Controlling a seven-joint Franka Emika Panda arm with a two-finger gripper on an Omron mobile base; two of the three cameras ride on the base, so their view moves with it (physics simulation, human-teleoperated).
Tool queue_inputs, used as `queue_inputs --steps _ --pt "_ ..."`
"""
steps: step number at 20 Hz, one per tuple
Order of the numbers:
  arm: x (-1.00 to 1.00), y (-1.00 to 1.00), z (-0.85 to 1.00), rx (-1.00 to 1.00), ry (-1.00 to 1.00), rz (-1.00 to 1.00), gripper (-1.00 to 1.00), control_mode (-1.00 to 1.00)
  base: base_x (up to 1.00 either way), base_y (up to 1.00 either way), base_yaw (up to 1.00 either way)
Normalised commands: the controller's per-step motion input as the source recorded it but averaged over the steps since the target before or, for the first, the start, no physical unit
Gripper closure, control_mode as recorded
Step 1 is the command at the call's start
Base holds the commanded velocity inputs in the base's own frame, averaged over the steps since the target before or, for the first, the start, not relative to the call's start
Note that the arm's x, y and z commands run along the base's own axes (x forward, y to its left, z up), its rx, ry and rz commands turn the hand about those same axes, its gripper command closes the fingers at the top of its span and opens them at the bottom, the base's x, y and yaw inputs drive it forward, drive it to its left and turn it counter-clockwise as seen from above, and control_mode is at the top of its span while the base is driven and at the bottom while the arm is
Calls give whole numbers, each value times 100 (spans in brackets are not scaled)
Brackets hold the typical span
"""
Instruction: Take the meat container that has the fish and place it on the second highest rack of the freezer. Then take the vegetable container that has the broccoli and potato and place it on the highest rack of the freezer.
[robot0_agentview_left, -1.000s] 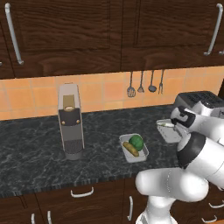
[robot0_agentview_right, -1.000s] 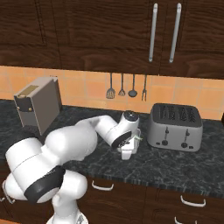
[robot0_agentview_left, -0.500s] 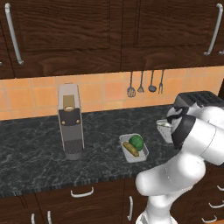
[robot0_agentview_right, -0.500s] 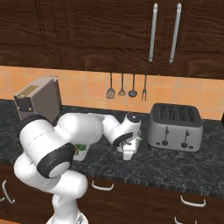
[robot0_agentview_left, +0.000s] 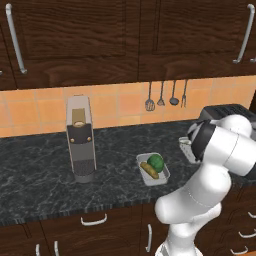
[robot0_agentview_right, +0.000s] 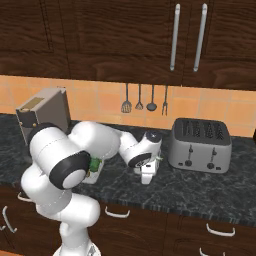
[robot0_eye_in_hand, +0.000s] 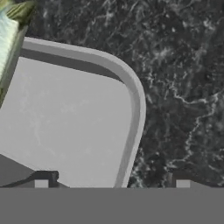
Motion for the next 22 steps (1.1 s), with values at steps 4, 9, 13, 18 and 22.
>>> queue_inputs --steps 4,9,13,18,22 --pt "22 0 -18 0 4 0 100 -100 0 0 0" --pt "4 0 0 0 0 0 100 -100 0 0 0" --pt "-30 14 43 -1 -8 6 100 -100 0 0 0" --pt "-42 51 74 -8 -9 13 100 -100 0 0 0" --pt "-30 94 61 -12 -11 3 100 -100 0 0 0"
